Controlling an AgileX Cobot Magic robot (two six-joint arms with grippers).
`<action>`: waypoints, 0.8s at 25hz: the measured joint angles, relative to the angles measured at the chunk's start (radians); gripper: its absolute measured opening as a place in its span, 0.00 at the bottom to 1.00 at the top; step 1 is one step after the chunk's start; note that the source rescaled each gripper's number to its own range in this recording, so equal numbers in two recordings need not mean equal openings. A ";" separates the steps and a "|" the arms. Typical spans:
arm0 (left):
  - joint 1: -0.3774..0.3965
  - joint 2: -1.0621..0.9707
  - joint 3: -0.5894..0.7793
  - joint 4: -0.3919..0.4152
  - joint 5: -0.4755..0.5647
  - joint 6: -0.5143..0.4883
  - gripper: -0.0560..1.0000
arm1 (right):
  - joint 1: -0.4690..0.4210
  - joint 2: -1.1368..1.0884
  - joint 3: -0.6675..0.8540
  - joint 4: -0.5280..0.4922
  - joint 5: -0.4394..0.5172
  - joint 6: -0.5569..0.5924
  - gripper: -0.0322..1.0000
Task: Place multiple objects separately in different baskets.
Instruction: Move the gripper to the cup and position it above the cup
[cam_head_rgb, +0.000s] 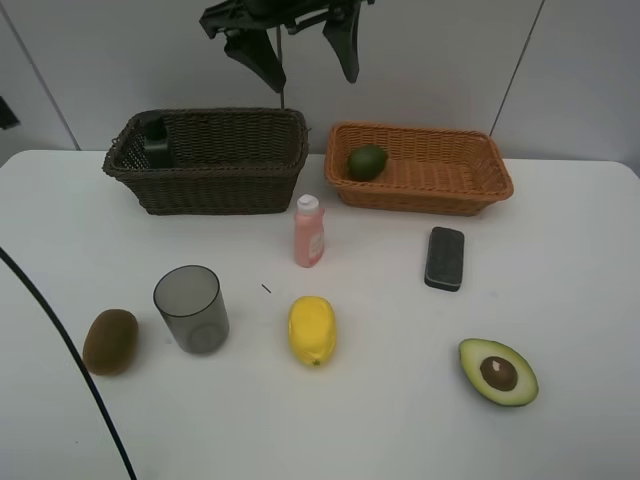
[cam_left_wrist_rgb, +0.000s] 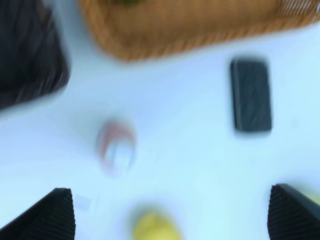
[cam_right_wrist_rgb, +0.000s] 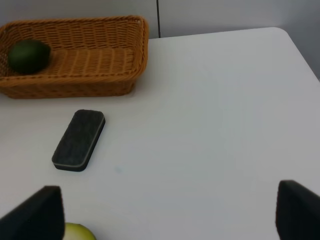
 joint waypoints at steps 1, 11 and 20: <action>0.000 -0.066 0.094 0.004 0.000 -0.005 0.99 | 0.000 0.000 0.000 0.000 0.000 0.000 1.00; 0.000 -0.423 0.729 0.031 0.000 -0.041 0.99 | 0.000 0.000 0.000 0.000 0.000 0.000 1.00; 0.000 -0.429 0.947 0.083 -0.067 -0.080 0.99 | 0.000 0.000 0.000 0.000 0.000 0.000 1.00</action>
